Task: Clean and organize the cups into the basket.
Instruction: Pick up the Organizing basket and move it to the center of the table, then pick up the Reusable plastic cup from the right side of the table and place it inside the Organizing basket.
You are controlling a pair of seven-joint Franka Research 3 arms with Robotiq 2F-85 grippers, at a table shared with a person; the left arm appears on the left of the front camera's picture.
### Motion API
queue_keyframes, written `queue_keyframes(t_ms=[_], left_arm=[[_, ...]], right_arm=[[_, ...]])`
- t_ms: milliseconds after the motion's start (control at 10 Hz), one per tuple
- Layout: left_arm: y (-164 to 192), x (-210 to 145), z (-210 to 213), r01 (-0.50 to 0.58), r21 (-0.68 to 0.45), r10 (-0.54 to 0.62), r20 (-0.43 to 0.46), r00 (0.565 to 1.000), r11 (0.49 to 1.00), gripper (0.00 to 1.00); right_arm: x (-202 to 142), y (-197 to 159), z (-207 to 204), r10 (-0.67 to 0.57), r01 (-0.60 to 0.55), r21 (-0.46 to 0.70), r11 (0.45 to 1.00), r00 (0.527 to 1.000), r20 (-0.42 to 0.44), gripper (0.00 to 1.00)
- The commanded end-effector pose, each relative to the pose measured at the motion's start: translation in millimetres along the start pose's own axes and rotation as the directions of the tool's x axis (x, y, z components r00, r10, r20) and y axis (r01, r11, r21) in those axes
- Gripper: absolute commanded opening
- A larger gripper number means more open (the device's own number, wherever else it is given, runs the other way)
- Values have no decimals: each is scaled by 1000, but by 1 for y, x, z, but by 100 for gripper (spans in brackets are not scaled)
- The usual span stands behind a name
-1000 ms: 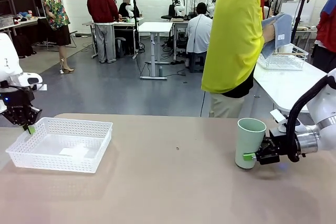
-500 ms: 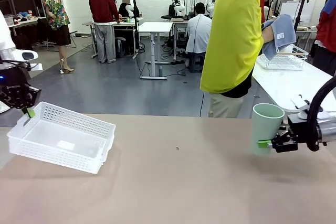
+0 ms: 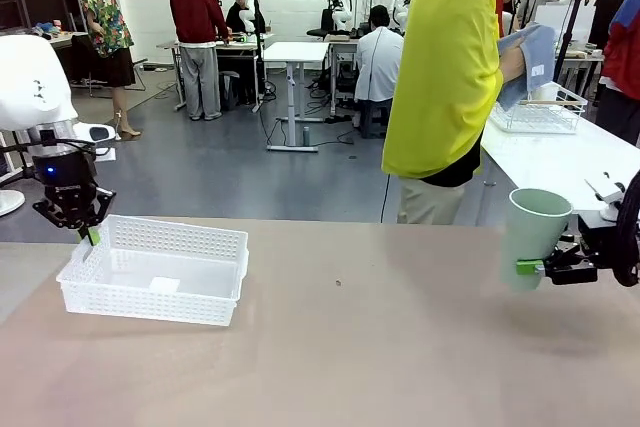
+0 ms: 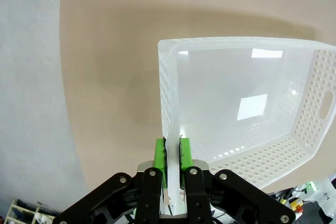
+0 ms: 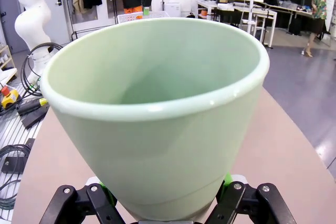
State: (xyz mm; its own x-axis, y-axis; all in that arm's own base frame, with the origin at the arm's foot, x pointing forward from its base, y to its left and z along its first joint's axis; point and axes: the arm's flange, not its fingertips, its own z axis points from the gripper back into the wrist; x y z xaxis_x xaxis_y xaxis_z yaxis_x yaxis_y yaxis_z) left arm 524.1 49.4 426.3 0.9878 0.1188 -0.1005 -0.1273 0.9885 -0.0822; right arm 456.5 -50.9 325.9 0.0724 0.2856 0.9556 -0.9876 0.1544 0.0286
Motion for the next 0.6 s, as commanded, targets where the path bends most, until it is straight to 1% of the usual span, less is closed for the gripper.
queue_keyframes(t_ms=[0,300,400,500], left_arm=[[-16,3,8,-7,21,7,5,1000,1000,0],[-44,-1,11,41,17,-42,19,999,999,0],[-56,-2,10,60,16,-60,15,998,998,0],[-70,-3,7,70,12,-70,12,997,997,0]], right_arm=[[8,7,13,-20,20,5,1000,1000,1,4],[15,11,37,-29,29,-28,999,1000,-10,4],[22,14,46,-31,30,-40,999,999,-16,4],[38,18,56,-34,32,-53,998,999,-25,4]])
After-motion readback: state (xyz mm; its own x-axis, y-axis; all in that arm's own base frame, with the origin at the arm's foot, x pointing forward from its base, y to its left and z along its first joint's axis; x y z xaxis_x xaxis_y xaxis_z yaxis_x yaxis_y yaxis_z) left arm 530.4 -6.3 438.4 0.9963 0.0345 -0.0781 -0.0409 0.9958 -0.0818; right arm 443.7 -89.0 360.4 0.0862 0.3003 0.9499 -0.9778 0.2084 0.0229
